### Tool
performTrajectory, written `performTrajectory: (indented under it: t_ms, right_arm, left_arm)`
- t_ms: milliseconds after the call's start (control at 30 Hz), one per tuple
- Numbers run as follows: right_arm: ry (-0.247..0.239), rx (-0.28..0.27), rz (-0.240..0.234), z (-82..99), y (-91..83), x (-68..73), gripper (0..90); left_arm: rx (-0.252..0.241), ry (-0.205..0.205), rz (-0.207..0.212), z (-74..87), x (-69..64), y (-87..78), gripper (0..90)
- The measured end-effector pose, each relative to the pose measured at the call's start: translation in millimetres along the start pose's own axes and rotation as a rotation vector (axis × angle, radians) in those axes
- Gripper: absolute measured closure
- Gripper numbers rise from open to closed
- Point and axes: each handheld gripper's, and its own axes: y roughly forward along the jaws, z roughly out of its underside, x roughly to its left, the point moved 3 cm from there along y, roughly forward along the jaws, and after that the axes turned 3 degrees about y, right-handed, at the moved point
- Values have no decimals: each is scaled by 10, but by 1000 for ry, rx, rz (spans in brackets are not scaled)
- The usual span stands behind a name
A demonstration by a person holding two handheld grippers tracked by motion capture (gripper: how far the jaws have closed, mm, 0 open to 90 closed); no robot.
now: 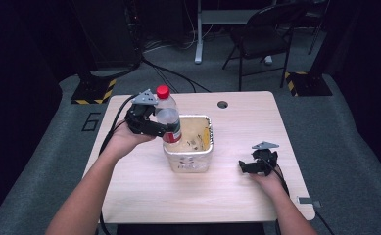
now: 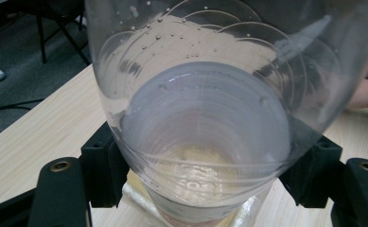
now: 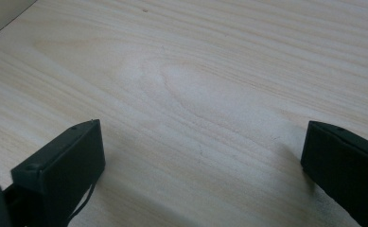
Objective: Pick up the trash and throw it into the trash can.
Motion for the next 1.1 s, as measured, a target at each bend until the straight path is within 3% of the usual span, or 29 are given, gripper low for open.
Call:
performTrajectory:
  t_ms: [400,1100]
  right_arm:
    - [0,0,1,0,1,-1,0]
    - [-4,0,-1,-1,2,-1,0]
  left_arm:
    - [4,-2,0,31,-34,206,279]
    - [28,-30,-21,380,-15,588,279]
